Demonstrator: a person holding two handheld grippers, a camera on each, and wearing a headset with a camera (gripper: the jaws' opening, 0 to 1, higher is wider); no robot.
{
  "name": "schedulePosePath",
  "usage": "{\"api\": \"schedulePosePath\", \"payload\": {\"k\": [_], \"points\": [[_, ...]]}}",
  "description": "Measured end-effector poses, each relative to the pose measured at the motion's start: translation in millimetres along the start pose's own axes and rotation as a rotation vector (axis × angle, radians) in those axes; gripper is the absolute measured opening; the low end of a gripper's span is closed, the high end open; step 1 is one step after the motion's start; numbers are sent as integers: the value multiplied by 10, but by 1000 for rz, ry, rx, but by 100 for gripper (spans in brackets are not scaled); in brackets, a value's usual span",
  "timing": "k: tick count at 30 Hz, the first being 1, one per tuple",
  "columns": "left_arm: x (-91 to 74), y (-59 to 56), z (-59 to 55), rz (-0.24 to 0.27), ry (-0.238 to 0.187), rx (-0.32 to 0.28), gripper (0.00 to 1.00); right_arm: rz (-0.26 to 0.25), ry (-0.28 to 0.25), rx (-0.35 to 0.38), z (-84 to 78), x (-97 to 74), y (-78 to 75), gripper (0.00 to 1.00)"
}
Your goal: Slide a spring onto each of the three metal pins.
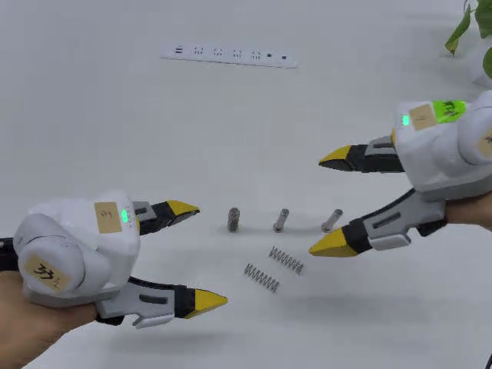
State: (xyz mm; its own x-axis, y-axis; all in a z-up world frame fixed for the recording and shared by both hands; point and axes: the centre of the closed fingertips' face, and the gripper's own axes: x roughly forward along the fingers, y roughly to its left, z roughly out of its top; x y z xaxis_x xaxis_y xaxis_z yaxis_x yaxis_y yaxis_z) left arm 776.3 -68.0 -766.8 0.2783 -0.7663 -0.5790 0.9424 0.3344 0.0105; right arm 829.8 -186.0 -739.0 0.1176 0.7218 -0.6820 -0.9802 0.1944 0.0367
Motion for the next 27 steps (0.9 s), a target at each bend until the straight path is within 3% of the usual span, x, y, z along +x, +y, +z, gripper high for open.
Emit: {"api": "schedulePosePath", "payload": {"k": [10, 21, 27], "points": [[120, -66, 8, -63, 46, 63, 69, -40, -60, 86, -426, -285, 110, 89], [325, -159, -77, -140, 114, 138, 62, -46, -123, 139, -670, -358, 252, 97], [473, -216, -137, -183, 166, 181, 55, -55, -128, 160, -793, -362, 287, 96]]}}
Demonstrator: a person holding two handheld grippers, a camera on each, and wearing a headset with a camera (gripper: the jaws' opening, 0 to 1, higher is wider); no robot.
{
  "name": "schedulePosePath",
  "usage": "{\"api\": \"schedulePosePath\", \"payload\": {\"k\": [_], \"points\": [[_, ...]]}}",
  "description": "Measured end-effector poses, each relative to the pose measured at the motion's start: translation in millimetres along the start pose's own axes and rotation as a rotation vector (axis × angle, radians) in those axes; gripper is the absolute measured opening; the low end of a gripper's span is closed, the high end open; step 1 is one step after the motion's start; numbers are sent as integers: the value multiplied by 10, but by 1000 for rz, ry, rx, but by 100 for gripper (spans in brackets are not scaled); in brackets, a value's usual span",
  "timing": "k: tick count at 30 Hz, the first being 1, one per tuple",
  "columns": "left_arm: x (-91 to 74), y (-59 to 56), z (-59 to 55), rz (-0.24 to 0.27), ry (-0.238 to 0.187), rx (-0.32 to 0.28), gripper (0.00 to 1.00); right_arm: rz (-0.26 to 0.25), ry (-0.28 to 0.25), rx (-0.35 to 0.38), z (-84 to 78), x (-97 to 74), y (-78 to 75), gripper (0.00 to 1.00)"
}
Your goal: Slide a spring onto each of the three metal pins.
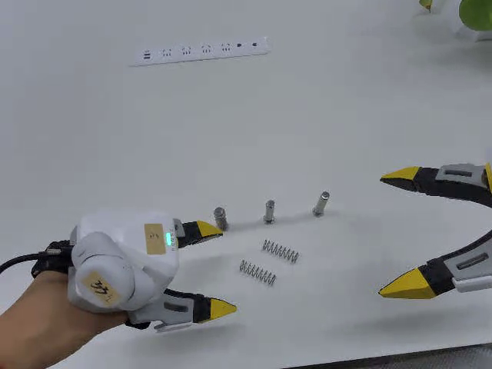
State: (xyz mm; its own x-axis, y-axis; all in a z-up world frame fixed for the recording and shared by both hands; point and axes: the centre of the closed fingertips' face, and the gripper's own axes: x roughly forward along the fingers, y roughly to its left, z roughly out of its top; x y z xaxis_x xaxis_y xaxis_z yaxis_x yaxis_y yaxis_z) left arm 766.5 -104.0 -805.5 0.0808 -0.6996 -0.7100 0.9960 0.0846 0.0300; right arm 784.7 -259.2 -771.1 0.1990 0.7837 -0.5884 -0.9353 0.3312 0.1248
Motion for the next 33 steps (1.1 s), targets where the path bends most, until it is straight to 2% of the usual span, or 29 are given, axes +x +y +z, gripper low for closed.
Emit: {"api": "schedulePosePath", "payload": {"k": [4, 5, 6, 9, 11, 13, 16, 18, 24, 27, 28, 33], "points": [[123, -10, -46, -19, 28, 21, 49, -8, -5, 14, -70, -27, -8, 96], [155, -5, -79, -21, 52, 47, 46, -12, -5, 20, -90, -38, -9, 96], [175, -2, -84, -21, 59, 62, 44, -15, -6, 22, -101, -48, -9, 96], [241, -9, -62, -32, 57, 63, 40, -26, -19, 34, -111, -80, -9, 96], [293, -14, -65, -39, 69, 85, 38, -30, -22, 38, -127, -95, -5, 95], [340, 6, -117, -35, 103, 123, 33, -32, -23, 45, -146, -104, -2, 95], [401, 15, -147, -37, 115, 125, 30, -39, -24, 54, -176, -119, -9, 95], [427, 22, -196, -38, 137, 140, 27, -44, -30, 60, -178, -129, -11, 95], [481, 8, -214, -47, 144, 156, 24, -50, -31, 65, -199, -143, -2, 94], [486, 16, -286, -52, 178, 164, 23, -51, -29, 67, -212, -149, -1, 94], [486, 21, -259, -49, 163, 161, 22, -52, -29, 68, -214, -151, -1, 94], [481, 28, -263, -47, 172, 185, 16, -54, -26, 67, -220, -154, 0, 93]]}}
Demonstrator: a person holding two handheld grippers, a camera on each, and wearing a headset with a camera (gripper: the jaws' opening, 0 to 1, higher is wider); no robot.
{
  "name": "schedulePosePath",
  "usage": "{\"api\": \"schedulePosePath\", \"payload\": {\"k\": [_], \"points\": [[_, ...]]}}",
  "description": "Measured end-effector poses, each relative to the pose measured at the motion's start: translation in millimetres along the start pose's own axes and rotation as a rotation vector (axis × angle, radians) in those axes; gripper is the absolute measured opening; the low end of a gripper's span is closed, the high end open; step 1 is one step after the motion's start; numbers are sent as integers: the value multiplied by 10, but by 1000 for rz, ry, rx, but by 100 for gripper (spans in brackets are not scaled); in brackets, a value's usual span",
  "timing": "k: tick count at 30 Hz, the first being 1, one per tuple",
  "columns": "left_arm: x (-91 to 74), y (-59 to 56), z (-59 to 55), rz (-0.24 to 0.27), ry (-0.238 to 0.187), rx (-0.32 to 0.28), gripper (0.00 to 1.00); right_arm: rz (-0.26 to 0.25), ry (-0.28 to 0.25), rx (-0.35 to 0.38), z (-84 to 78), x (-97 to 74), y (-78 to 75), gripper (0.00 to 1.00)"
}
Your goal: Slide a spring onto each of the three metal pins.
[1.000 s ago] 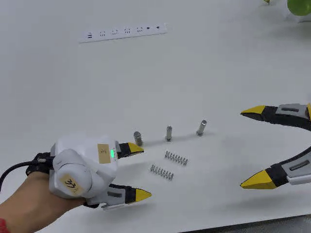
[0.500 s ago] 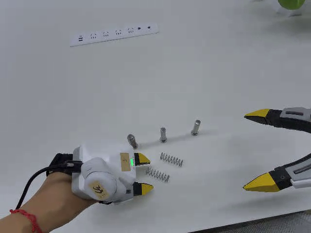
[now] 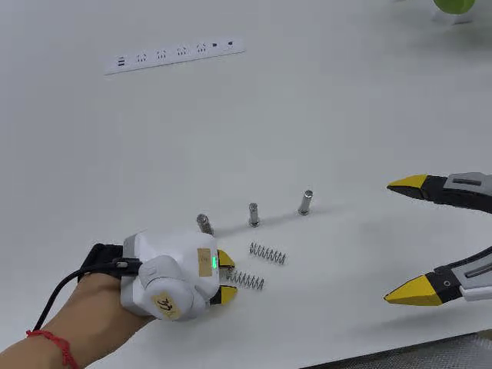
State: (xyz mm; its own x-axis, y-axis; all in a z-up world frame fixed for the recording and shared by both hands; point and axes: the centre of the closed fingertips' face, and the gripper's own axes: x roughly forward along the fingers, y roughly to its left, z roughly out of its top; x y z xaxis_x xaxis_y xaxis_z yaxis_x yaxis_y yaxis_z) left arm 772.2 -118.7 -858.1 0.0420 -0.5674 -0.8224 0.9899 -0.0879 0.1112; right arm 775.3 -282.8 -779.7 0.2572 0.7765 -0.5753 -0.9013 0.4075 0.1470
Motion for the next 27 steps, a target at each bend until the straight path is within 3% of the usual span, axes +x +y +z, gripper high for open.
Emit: {"api": "schedulePosePath", "payload": {"k": [19, 22, 27], "points": [[-7, -76, -23, -4, -10, -38, 11, 1, 7, 8, -46, 6, 44, 93], [-29, -95, 11, 1, -31, -60, 11, -1, 6, 8, -36, -1, 48, 93], [-116, -113, 143, 18, -101, -128, 11, -6, -2, 5, 25, -18, 65, 93]]}}
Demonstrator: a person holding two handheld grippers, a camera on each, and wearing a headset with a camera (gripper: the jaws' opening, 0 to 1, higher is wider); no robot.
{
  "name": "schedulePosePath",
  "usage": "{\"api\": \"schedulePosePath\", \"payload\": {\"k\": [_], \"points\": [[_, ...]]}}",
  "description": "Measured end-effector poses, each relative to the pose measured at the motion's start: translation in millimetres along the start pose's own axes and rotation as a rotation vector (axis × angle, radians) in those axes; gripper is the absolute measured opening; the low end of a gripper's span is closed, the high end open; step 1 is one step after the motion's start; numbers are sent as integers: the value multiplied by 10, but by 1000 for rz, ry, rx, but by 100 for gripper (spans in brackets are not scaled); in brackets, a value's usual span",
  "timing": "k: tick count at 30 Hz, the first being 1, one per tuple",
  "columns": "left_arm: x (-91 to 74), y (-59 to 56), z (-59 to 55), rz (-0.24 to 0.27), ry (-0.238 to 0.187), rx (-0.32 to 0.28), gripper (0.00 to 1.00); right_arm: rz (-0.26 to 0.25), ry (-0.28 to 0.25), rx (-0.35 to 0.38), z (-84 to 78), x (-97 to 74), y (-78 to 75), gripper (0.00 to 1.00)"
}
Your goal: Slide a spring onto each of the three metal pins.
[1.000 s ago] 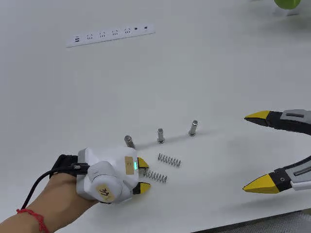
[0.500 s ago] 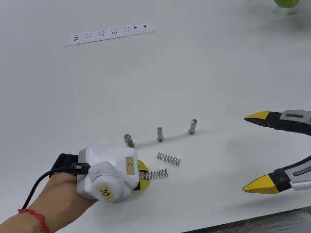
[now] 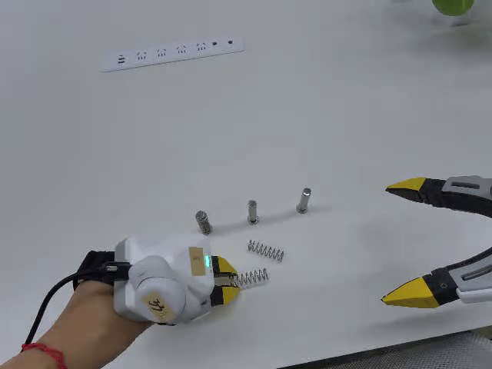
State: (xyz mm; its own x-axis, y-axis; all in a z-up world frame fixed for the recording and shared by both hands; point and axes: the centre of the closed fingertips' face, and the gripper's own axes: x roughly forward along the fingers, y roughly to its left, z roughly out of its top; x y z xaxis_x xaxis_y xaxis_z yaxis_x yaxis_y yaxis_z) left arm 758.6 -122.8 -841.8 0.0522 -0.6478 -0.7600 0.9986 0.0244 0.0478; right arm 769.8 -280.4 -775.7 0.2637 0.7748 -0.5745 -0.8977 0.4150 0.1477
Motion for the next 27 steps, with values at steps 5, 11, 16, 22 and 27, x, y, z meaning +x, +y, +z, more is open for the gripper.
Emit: {"api": "schedulePosePath", "payload": {"k": [5, 11, 16, 22, 27], "points": [[-113, -9, 102, 16, -49, -47, 11, -1, -8, -6, 54, 7, 26, 92], [-304, 43, 276, 53, -122, -87, 11, -2, -41, -1, 198, 0, 66, 91], [-473, 128, 523, 99, -228, -134, 10, -1, -114, 15, 479, 11, 127, 87], [-661, 226, 810, 147, -331, -173, 10, -11, -228, 69, 892, 74, 188, 80], [-807, 299, 1005, 180, -412, -210, 10, 9, -335, 140, 1244, 111, 261, 71]]}}
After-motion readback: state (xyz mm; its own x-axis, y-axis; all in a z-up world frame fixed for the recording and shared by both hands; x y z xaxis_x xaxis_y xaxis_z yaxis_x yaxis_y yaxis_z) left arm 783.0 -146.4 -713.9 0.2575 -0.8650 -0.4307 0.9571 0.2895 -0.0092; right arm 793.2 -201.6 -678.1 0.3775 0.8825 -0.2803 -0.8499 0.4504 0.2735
